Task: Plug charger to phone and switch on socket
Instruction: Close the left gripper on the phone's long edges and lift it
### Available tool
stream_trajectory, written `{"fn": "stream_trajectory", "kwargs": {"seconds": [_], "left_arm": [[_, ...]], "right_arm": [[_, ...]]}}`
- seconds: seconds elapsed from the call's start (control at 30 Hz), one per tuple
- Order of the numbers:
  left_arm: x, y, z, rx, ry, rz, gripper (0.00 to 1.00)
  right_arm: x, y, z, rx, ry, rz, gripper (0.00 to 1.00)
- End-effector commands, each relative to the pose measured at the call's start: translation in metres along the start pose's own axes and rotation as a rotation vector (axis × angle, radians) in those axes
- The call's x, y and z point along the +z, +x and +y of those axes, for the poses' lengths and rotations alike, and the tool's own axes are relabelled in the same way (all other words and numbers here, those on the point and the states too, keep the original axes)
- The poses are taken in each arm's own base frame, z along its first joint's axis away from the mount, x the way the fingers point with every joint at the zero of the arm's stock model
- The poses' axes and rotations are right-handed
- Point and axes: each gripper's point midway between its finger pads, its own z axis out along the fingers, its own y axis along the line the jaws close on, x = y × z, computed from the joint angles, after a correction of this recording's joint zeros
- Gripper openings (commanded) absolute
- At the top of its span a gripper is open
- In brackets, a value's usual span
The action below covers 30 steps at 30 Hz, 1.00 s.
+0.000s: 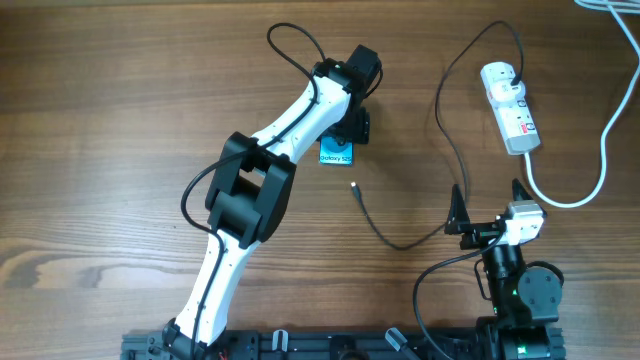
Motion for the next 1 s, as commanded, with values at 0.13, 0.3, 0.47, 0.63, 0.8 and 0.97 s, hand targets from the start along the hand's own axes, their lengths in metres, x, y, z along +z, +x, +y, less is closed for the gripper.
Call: {"fn": "stream_trajectory", "kwargs": {"seconds": [0.13, 0.3, 0.47, 0.63, 0.8, 0.97], "left_arm": [[0.006, 0.011, 0.007, -0.021, -0.035, 0.036, 0.74], [0.006, 0.012, 0.008, -0.019, -0.043, 0.041, 0.73], [0.005, 0.013, 0.009, -0.019, -0.045, 0.045, 0.73], [-0.01, 0.009, 0.008, -0.022, -0.032, 0.021, 0.72], [-0.025, 0.005, 0.009, -0.029, -0.019, -0.004, 0.72], [-0.049, 0.004, 0.011, -0.034, -0.007, -0.027, 0.71]], "right_arm": [[0.0, -0.001, 0.001, 0.011, -0.005, -0.007, 1.0], [0.0, -0.001, 0.001, 0.012, -0.005, -0.007, 1.0], [0.0, -0.001, 0.001, 0.011, -0.005, -0.007, 1.0], [0.0, -0.001, 0.001, 0.011, -0.005, -0.007, 1.0], [0.0, -0.001, 0.001, 0.012, -0.005, -0.007, 1.0], [0.0, -0.001, 0.001, 0.011, -0.005, -0.007, 1.0]]}}
